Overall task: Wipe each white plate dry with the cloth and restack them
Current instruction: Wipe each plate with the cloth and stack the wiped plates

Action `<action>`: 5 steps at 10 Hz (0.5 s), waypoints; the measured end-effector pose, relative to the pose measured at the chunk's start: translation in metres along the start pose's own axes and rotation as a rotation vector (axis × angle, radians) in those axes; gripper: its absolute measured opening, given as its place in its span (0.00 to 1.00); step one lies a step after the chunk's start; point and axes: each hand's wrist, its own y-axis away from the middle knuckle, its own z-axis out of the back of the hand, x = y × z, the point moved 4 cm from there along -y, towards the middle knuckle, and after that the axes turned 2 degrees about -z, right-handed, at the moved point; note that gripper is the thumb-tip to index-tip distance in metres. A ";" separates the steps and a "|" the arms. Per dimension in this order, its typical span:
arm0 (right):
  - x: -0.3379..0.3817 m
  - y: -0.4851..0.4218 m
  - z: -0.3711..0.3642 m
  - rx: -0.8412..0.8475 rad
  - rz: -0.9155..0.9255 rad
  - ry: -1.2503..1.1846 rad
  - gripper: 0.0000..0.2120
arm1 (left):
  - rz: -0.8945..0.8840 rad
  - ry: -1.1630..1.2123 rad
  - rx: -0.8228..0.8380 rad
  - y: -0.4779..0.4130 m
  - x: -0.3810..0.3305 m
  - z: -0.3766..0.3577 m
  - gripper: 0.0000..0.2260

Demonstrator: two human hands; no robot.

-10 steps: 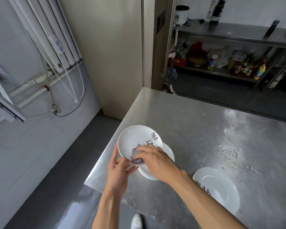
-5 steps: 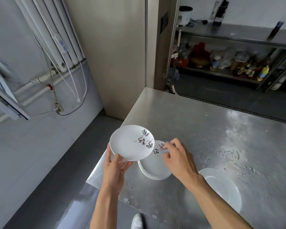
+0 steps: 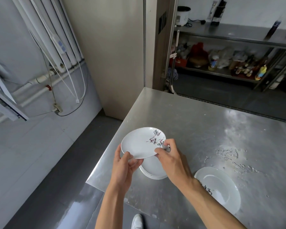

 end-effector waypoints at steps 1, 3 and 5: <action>0.002 0.001 0.005 0.022 0.013 0.024 0.17 | 0.039 -0.055 0.040 -0.003 0.002 0.002 0.16; -0.004 -0.001 0.014 -0.008 0.074 0.120 0.16 | -0.417 -0.838 -0.060 0.002 -0.006 0.008 0.16; 0.010 0.003 0.022 -0.058 0.373 0.425 0.11 | -0.640 -1.282 0.171 0.009 -0.002 -0.018 0.17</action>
